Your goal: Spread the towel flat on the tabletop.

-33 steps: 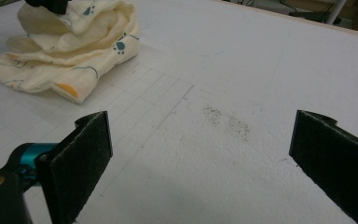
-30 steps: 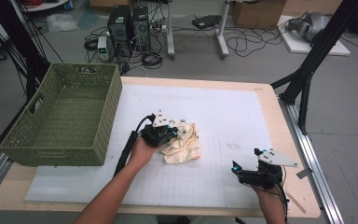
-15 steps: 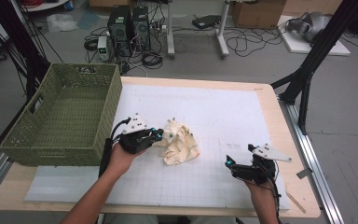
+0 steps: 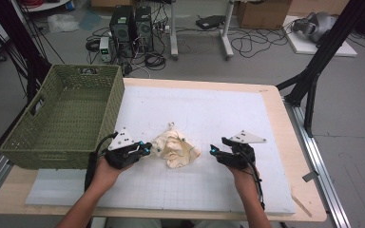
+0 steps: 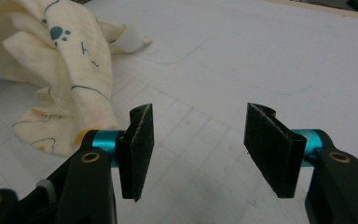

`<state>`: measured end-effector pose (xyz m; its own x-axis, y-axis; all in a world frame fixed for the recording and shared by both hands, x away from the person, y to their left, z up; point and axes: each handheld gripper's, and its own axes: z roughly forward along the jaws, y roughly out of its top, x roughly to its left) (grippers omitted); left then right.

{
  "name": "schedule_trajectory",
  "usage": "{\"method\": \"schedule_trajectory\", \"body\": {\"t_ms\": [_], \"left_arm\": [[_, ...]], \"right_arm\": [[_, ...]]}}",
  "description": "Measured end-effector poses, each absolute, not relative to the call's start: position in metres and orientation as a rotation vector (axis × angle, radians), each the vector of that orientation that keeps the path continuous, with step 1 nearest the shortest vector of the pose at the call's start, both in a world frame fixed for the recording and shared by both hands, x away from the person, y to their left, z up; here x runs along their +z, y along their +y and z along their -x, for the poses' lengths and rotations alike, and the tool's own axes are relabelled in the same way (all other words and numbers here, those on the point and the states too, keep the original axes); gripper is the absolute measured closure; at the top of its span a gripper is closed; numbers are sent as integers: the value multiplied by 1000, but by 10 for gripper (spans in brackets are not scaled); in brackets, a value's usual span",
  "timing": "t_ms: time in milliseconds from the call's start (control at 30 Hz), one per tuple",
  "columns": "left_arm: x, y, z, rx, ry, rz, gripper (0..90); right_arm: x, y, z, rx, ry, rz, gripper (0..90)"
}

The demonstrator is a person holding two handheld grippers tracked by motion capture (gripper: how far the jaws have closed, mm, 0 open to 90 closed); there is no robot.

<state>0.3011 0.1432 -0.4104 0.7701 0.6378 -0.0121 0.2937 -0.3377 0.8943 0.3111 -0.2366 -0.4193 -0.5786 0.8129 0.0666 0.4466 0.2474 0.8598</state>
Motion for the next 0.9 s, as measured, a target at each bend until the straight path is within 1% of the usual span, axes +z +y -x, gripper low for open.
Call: {"method": "schedule_trajectory", "body": {"t_ms": [167, 400, 467, 500, 533, 600, 633, 667, 700, 800, 900], "left_arm": [[-414, 151, -299, 430, 722, -1932, 868], [-417, 156, -299, 434, 732, -1924, 865], [-417, 158, -299, 435, 739, -1917, 865], [-418, 159, -299, 437, 739, -1916, 865], [-418, 159, -299, 436, 743, -1909, 864], [-418, 160, -299, 436, 745, -1907, 864], [-418, 161, -299, 438, 747, -1907, 864], [-417, 162, -299, 441, 746, -1908, 865], [-418, 162, -299, 441, 747, -1906, 865], [-418, 161, -297, 432, 736, -1909, 865], [-420, 154, -295, 411, 711, -1925, 865]], "right_arm": [[-425, -205, -328, 1285, 2213, -1110, 425], [-445, -157, -342, 1284, 2395, -1059, 368], [-450, -146, -343, 1216, 2441, -1020, 389], [-450, -144, -341, 1209, 2437, -1002, 444], [-449, -144, -341, 1219, 2448, -992, 537], [-450, -145, -341, 1266, 2498, -1009, 752], [-449, -145, -340, 1268, 2505, -1009, 798], [-448, -145, -337, 1245, 2507, -985, 833], [-445, -145, -335, 1214, 2504, -958, 848], [-438, -156, -327, 1150, 2480, -915, 852], [-430, -178, -316, 1098, 2448, -915, 851]]}}
